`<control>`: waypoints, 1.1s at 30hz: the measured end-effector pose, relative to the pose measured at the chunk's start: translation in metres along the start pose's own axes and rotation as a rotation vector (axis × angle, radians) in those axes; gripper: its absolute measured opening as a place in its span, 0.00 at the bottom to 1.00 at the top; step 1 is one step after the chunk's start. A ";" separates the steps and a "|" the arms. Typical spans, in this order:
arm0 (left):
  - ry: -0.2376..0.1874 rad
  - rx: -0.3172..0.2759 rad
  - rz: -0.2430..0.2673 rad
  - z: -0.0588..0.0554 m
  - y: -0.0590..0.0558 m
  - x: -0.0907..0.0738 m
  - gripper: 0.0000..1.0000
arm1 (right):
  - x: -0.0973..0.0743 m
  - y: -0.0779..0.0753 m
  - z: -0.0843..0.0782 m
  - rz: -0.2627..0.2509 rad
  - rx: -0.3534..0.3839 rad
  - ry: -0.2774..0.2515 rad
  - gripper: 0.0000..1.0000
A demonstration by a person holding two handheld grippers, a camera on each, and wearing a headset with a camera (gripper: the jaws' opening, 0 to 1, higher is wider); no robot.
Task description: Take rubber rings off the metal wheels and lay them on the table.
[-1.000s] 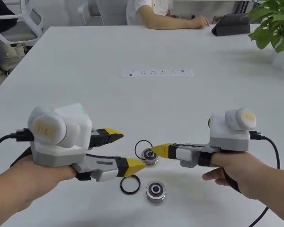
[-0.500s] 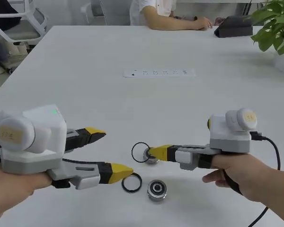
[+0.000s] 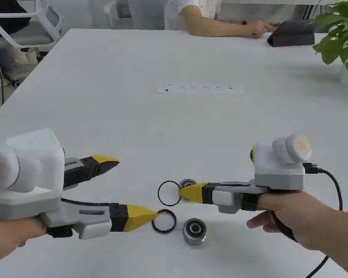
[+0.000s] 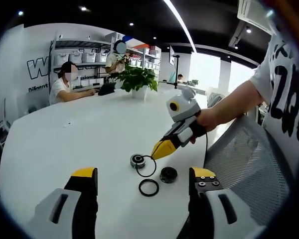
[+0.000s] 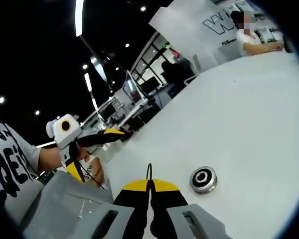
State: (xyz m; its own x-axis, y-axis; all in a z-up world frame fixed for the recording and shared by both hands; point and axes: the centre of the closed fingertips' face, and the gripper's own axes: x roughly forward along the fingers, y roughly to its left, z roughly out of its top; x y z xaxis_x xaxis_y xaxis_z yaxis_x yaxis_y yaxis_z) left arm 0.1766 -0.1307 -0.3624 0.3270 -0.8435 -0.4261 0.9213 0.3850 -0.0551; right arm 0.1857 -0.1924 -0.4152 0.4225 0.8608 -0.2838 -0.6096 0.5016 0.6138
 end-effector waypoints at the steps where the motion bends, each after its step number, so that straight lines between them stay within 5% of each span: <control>1: 0.001 -0.001 0.001 -0.002 0.000 -0.001 0.73 | 0.001 0.000 -0.002 0.003 0.002 0.010 0.00; 17: 0.013 -0.039 0.013 -0.014 0.001 -0.012 0.77 | 0.015 -0.004 -0.035 -0.006 -0.047 0.152 0.00; 33: 0.020 -0.039 0.027 -0.019 0.004 -0.014 0.76 | 0.021 -0.006 -0.041 -0.013 -0.047 0.188 0.00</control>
State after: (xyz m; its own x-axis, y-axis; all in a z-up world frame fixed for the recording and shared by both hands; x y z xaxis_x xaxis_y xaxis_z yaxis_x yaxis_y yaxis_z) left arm 0.1714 -0.1100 -0.3734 0.3466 -0.8253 -0.4458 0.9033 0.4219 -0.0786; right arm 0.1707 -0.1741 -0.4555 0.3006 0.8530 -0.4266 -0.6374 0.5124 0.5755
